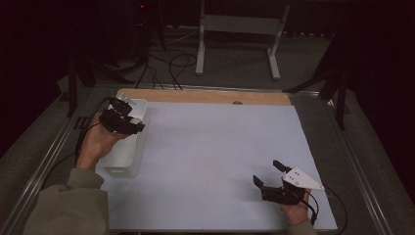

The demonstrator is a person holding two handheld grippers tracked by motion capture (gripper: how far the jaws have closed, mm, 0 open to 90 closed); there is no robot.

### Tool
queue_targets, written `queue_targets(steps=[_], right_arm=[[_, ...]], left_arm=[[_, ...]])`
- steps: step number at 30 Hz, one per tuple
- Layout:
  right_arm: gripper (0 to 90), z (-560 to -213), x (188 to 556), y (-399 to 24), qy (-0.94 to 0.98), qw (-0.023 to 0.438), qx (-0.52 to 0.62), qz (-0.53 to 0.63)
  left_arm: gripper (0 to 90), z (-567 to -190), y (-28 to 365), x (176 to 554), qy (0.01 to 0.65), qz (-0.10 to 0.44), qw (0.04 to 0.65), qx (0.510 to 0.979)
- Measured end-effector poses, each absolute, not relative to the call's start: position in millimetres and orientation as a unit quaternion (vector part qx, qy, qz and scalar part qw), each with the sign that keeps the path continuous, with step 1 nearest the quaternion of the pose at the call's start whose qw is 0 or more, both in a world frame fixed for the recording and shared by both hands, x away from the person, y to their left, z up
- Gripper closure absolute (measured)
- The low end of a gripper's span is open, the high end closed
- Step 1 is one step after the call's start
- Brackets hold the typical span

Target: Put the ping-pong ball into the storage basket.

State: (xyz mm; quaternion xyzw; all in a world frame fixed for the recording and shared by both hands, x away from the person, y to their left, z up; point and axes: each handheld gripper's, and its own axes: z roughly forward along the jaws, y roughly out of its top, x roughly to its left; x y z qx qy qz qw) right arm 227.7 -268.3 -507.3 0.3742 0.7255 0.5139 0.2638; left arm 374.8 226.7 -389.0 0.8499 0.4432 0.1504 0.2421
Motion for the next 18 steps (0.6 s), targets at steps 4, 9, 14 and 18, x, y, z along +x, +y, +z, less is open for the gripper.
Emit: queue_targets(steps=[4,9,14,18], right_arm=[[8.4,-507.1,227.7,-268.5,0.725,0.265,0.374,0.514],[8.4,-507.2,227.7,-268.5,0.725,0.265,0.374,0.514],[8.4,-507.0,227.7,-268.6,0.725,0.265,0.374,0.514],[8.4,-507.0,227.6,-268.5,0.725,0.265,0.374,0.514]], left_arm=[[51.7,-391.9,227.8,374.9,0.443,0.149,0.239,0.851],[51.7,-393.6,229.6,374.4,0.446,0.149,0.239,0.849],[51.7,-395.0,231.4,373.7,0.448,0.149,0.238,0.849],[51.7,-395.8,232.6,373.4,0.449,0.149,0.237,0.848]])
